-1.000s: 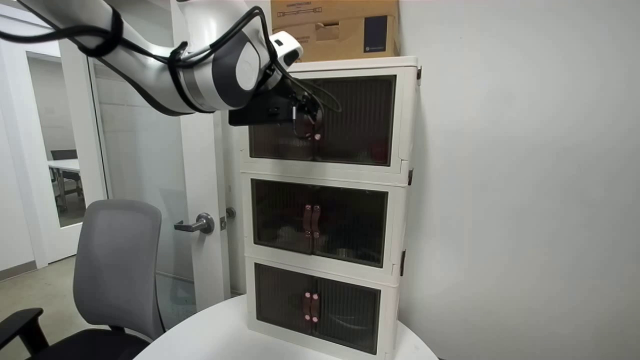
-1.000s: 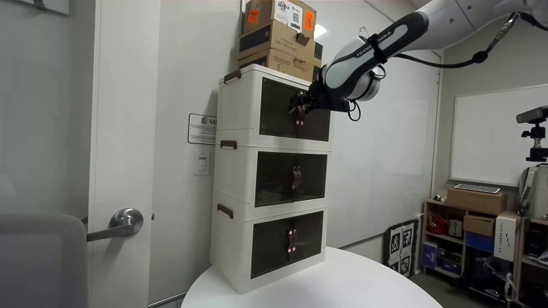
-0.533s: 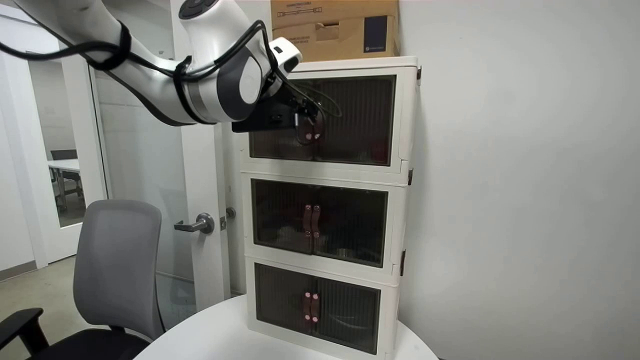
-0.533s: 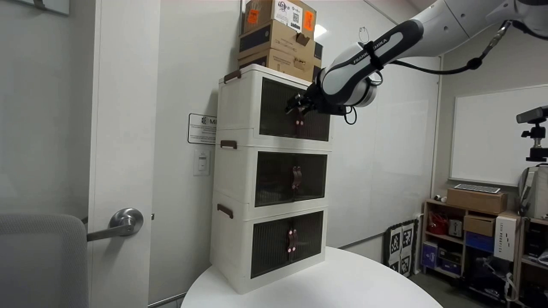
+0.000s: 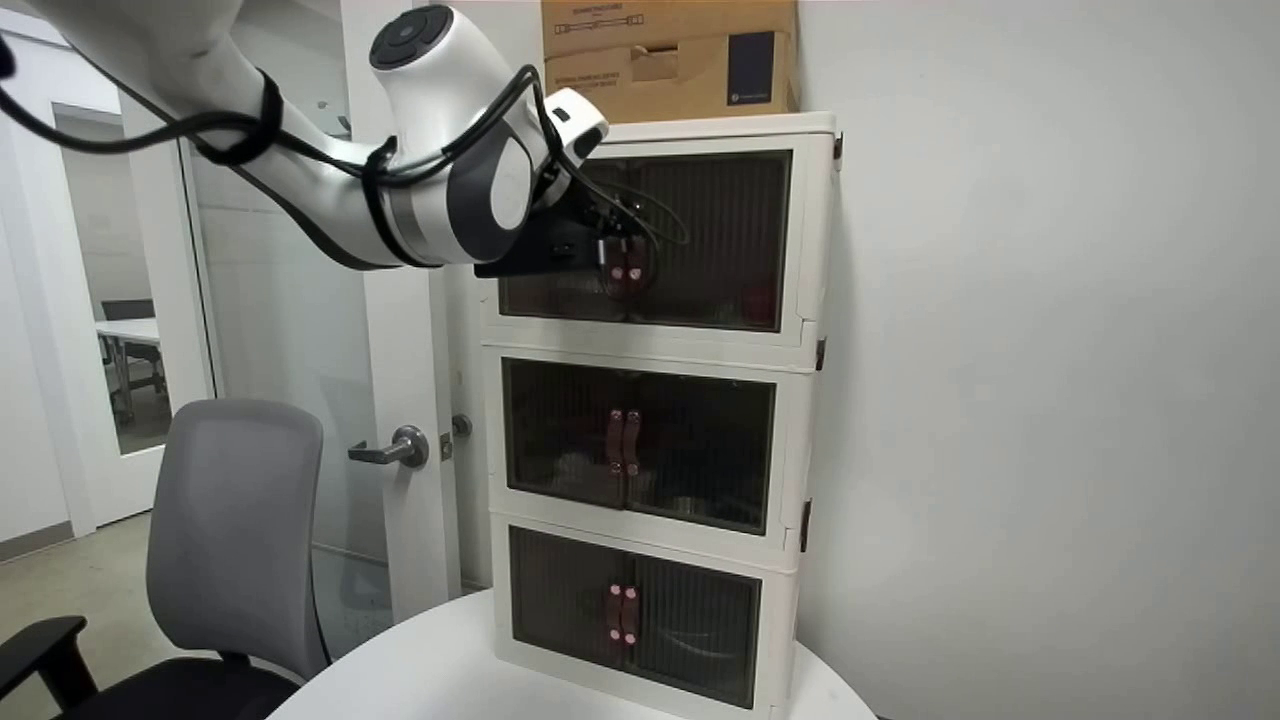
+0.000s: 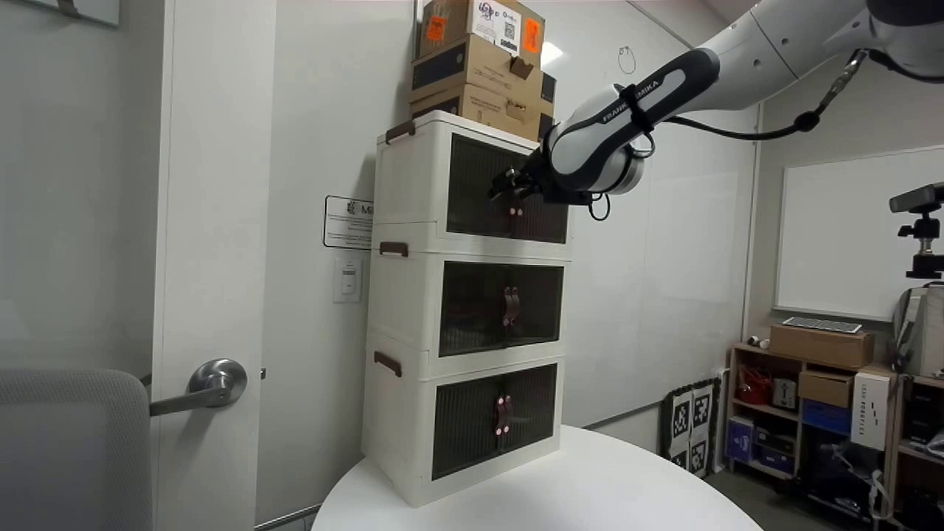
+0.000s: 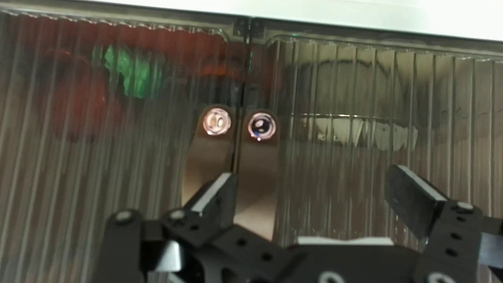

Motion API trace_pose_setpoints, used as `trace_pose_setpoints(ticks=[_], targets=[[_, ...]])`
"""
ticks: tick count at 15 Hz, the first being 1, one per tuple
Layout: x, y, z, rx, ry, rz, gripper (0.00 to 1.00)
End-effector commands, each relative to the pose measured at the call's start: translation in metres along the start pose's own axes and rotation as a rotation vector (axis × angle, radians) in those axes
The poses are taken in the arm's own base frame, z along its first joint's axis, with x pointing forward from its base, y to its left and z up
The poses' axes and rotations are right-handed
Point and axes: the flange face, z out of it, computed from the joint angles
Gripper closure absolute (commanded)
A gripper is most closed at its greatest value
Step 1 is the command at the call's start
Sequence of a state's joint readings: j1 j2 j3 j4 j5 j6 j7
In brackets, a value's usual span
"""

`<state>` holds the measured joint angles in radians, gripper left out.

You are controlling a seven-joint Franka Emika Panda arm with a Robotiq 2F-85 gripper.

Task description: Open the top cabinet doors

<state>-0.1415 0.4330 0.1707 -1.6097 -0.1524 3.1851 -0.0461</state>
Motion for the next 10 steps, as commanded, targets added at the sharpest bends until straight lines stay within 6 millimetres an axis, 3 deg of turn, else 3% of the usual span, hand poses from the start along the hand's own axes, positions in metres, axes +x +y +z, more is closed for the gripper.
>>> trace_pose_setpoints(ticks=[1, 10], targets=[[0.003, -0.005, 0.010, -0.005, 0.043, -0.022, 0.00], [-0.002, -0.022, 0.002, -0.063, 0.181, -0.085, 0.00]])
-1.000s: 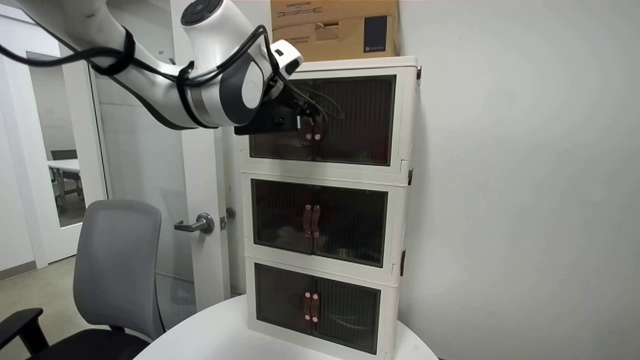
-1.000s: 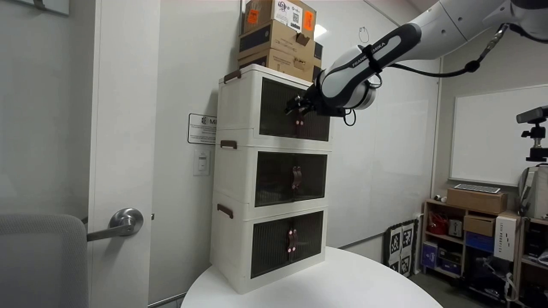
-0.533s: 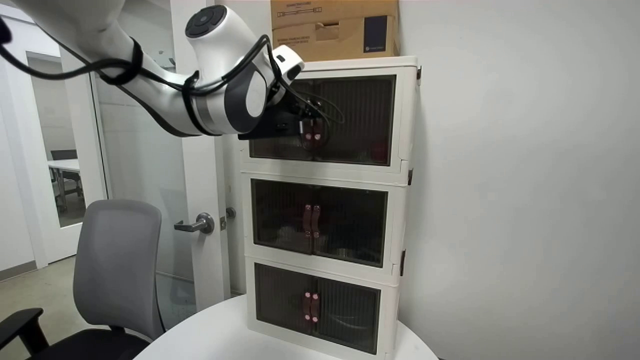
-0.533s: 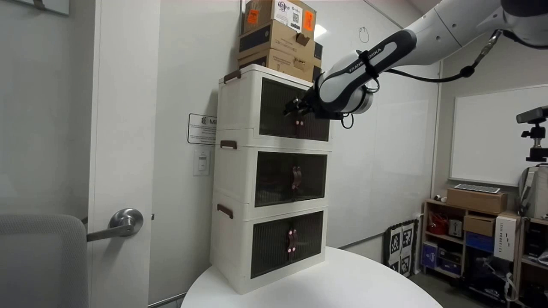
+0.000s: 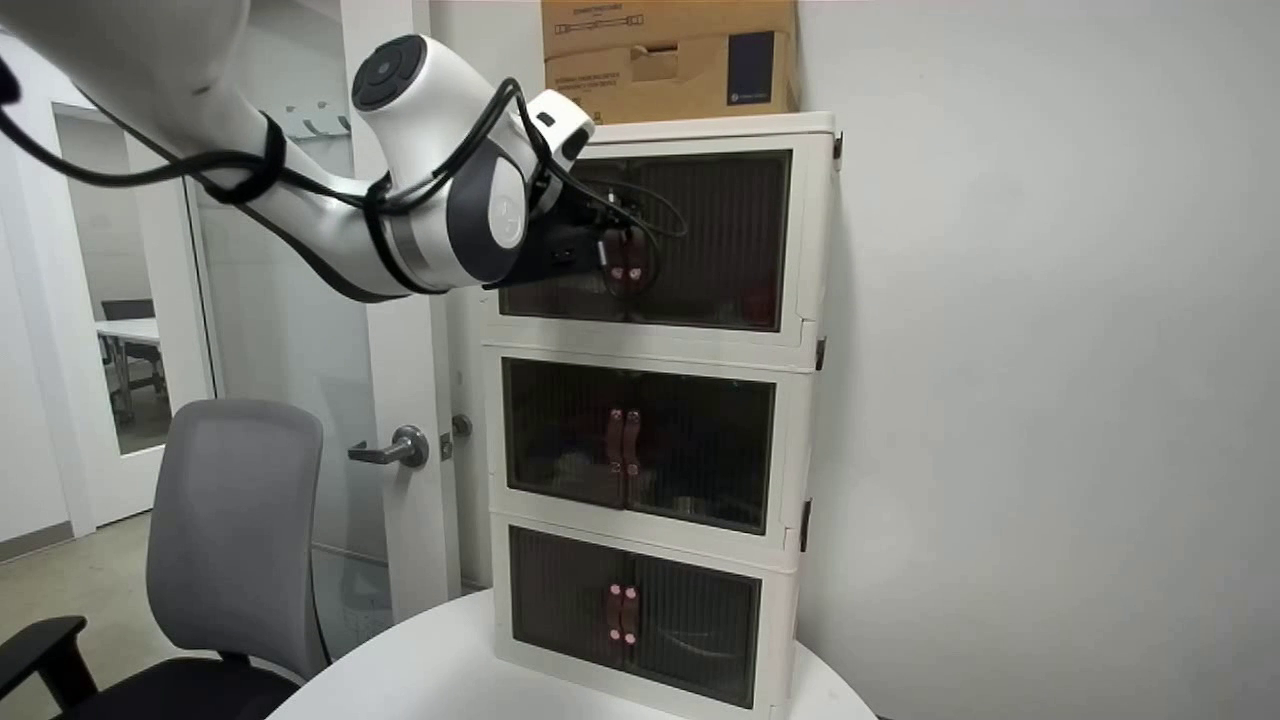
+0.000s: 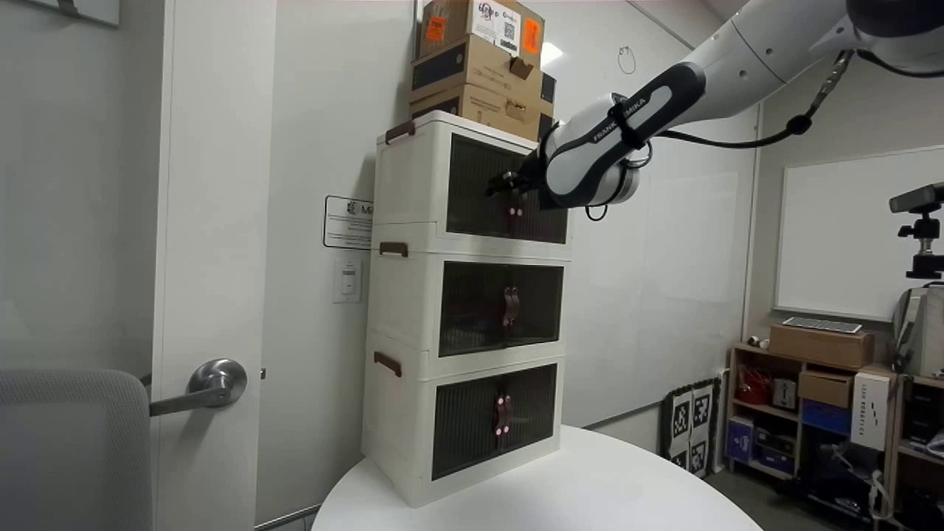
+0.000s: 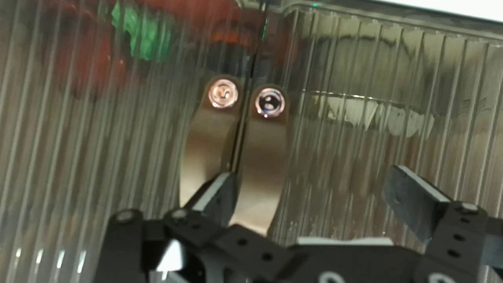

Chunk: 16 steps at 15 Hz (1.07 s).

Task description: Open the top cabinet doors

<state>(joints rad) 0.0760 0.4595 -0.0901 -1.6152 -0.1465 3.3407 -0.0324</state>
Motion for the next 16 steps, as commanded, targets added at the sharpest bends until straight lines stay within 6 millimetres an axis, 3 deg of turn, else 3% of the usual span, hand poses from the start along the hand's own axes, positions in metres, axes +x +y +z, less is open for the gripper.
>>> trace_pose_setpoints(ticks=[1, 11, 16], targets=[[-0.001, -0.015, 0.000, -0.012, 0.084, -0.008, 0.00], [-0.035, -0.033, 0.003, -0.046, 0.163, 0.033, 0.00], [-0.042, -0.013, 0.007, -0.093, 0.165, 0.074, 0.00]])
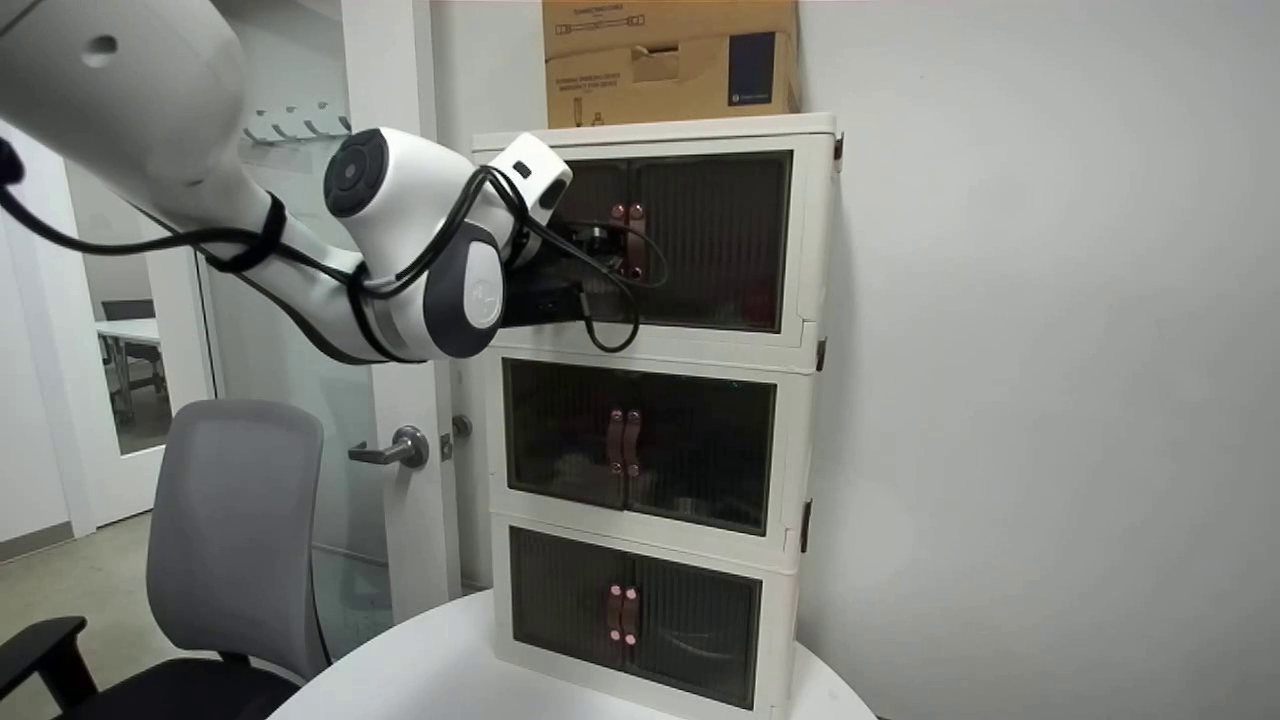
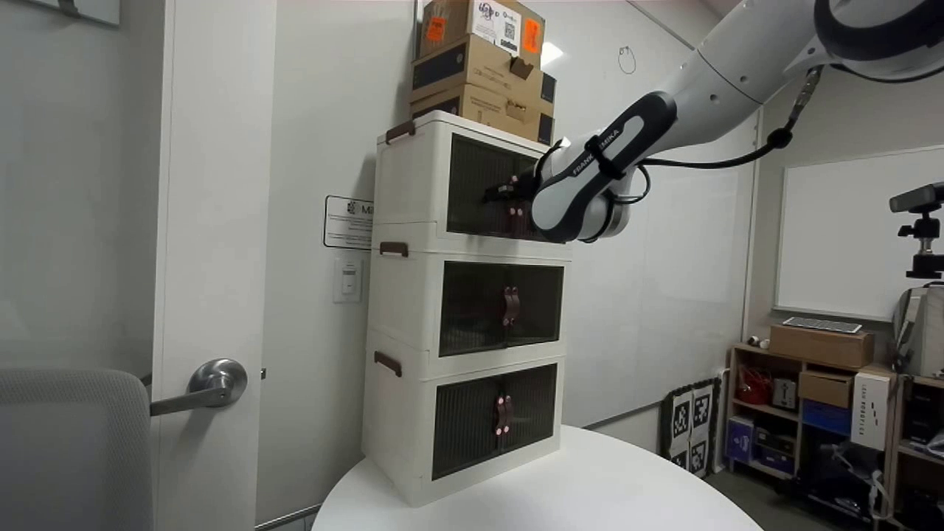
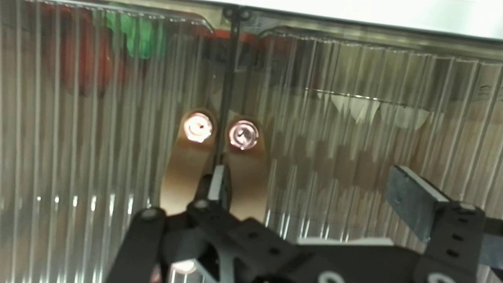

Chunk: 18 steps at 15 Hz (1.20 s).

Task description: Open the top cabinet doors

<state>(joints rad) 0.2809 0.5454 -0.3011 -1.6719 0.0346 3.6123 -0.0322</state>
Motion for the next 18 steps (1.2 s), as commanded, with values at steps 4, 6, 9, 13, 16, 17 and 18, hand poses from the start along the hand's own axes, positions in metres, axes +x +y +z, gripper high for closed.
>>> trace_pose_setpoints(ticks=[4, 6, 9, 13, 16, 17, 18], targets=[[-0.003, 0.019, 0.003, -0.057, 0.025, 0.040, 0.41], [-0.003, 0.020, 0.003, -0.060, 0.028, 0.047, 0.57], [-0.002, 0.022, 0.002, -0.064, 0.030, 0.053, 0.79], [-0.003, 0.015, -0.003, -0.058, 0.027, 0.055, 0.92], [-0.006, 0.003, -0.012, -0.037, 0.018, 0.066, 0.97], [-0.009, -0.004, -0.017, -0.023, 0.011, 0.069, 1.00], [-0.011, -0.008, -0.020, -0.015, 0.005, 0.076, 1.00]])
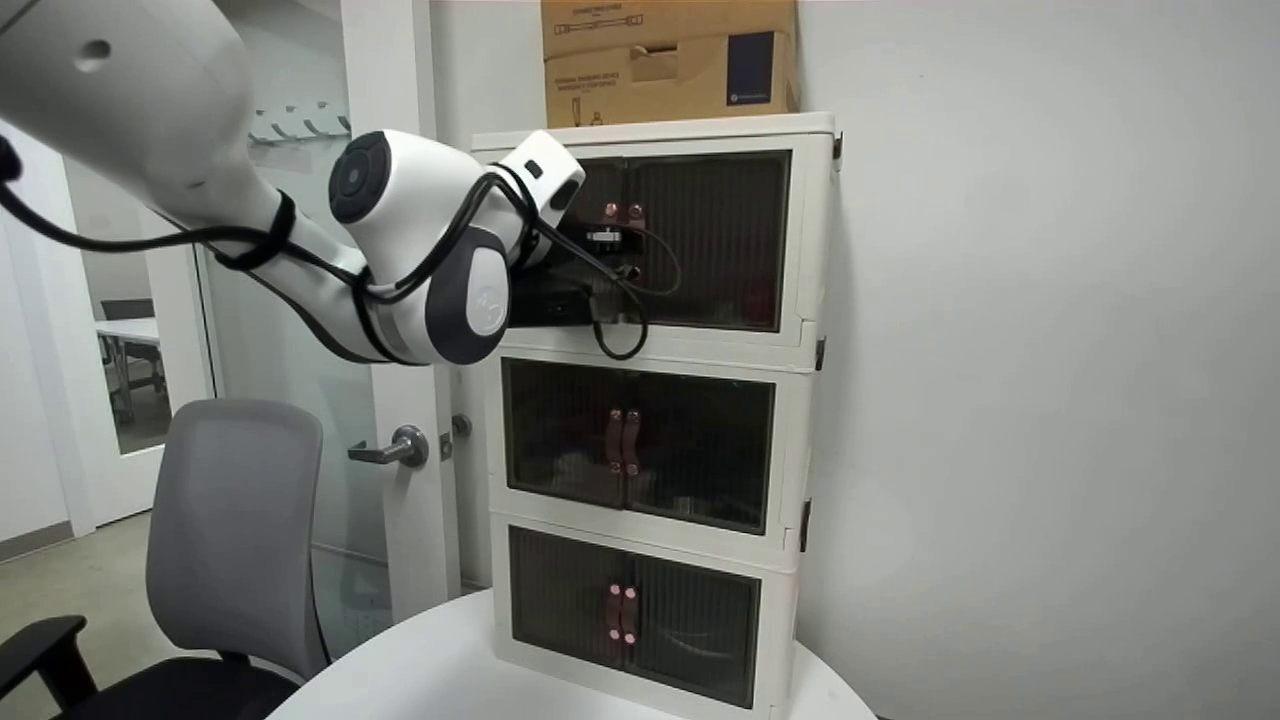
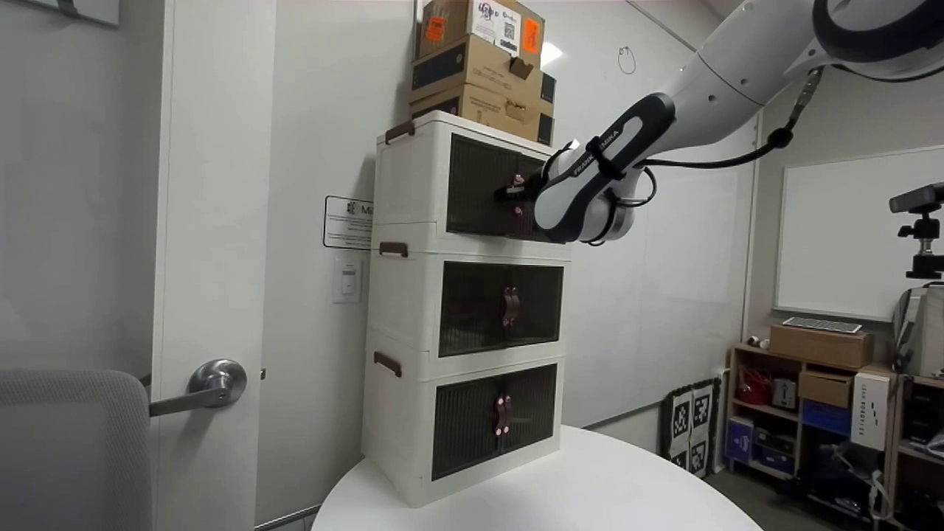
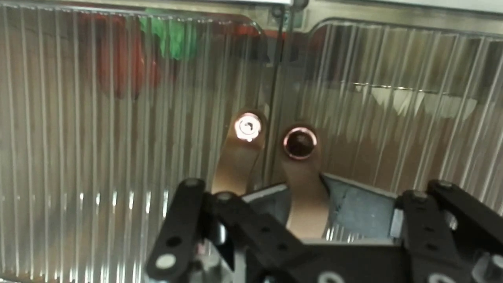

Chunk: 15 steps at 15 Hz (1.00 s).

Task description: Open the top cabinet doors

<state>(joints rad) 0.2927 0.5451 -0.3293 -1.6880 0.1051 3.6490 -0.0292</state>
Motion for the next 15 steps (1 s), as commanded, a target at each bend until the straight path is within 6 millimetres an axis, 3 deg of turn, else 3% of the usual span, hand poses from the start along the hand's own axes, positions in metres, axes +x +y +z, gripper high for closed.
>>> trace_pose_setpoints(ticks=[1, 7, 15], targets=[[-0.013, -0.026, -0.023, 0.041, -0.025, 0.025, 1.00], [-0.024, -0.037, -0.057, 0.062, -0.031, 0.034, 0.97], [-0.022, -0.062, -0.108, 0.063, 0.005, 0.105, 0.97]])
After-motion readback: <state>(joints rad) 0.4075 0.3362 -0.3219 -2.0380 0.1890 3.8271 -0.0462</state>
